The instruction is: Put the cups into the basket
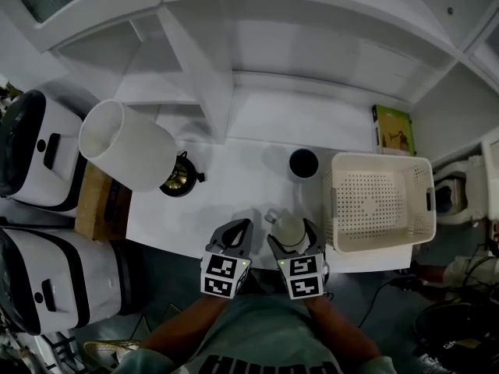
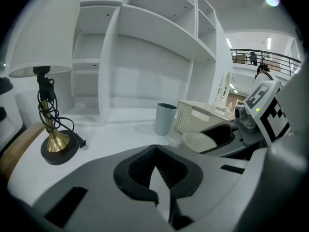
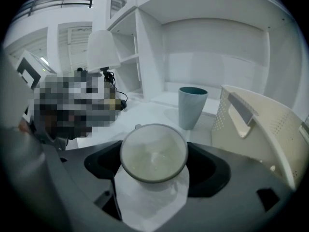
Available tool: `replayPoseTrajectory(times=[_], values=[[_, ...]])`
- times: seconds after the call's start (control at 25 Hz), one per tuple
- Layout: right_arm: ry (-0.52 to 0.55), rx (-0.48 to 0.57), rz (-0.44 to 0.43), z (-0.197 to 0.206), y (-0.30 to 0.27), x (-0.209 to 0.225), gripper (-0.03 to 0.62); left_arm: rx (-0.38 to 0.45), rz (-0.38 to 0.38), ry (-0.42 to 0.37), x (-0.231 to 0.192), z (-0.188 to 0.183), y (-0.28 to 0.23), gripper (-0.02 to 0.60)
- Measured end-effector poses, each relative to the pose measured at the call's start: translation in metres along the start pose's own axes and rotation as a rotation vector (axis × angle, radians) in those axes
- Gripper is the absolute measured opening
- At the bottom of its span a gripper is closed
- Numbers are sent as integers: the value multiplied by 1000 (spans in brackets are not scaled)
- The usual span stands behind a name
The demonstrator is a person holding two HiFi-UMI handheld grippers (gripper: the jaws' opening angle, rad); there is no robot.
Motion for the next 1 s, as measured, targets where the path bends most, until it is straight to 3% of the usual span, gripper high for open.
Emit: replayPoseTrajectory(times=[0.6,1.0], values=[[-43,148,-76,-65,72,-4,387,70,-88,18,27,-40,37,6],[-58,237,-43,-98,120,30,387,126,-66,-16,61,-86,30,6]])
Point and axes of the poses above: the fingertips, and each gripper's own axes: y backward along the fingers, x to its right, z out of its underside, the point moved 5 cm from there along y, backward along the fingers, and after that the axes turned 13 degrees about -y, right-handed, at the moved point
